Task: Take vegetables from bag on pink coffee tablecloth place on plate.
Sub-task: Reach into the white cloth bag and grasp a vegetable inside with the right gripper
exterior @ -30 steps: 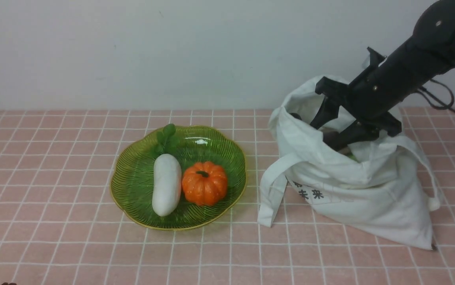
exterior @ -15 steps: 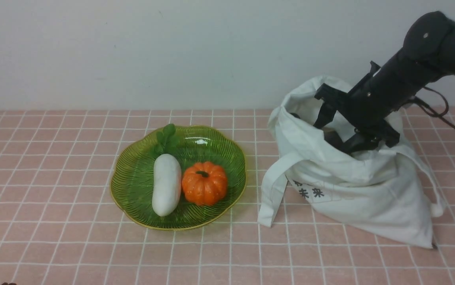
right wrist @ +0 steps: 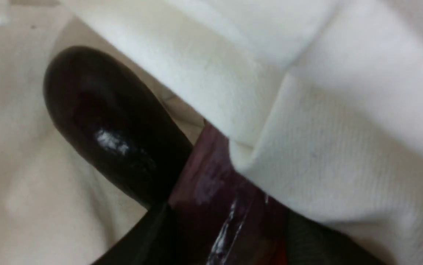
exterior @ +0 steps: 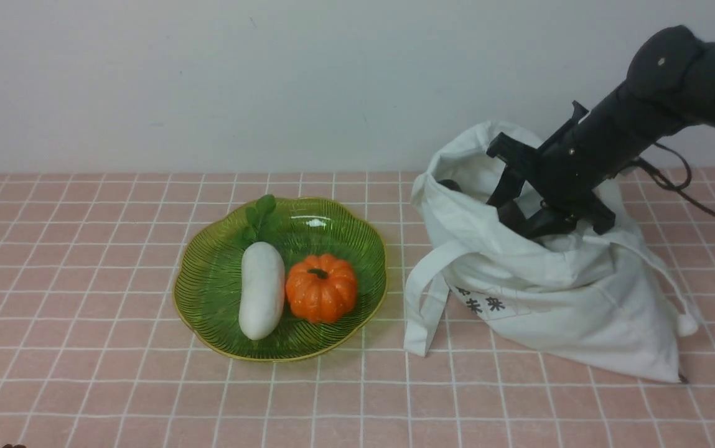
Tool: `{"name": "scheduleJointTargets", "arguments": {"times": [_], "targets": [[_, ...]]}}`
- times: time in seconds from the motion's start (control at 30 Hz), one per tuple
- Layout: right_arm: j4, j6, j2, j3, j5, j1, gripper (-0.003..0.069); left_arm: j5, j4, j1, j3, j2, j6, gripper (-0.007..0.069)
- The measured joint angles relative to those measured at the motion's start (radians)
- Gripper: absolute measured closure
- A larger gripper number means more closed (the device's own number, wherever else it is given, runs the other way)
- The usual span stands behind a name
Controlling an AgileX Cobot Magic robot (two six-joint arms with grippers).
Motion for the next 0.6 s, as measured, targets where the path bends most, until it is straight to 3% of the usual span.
{"name": "scheduleJointTargets", "arguments": {"times": [0.3,0.33,0.4,0.43,0.6], "targets": [[-0.065,-0.104,-0.128,-0.061,0.039,-0.038,0.0373,0.000,0.000,0.000,0.000,0.000,0.000,0.0630],[-0.065,-0.106,-0.144,-0.071,0.040,-0.045,0.0395,0.000,0.000,0.000,0.000,0.000,0.000,0.0630],[-0.055,-0.109,-0.184,-0.094,0.044,-0.066,0.0557,0.000,0.000,0.000,0.000,0.000,0.000,0.0630],[-0.049,-0.111,-0.194,-0.100,0.047,-0.073,0.0597,0.000,0.000,0.000,0.000,0.000,0.000,0.0630],[-0.005,-0.143,-0.225,-0.122,0.066,-0.087,0.0665,0.000,0.000,0.000,0.000,0.000,0.000,0.0630]]}}
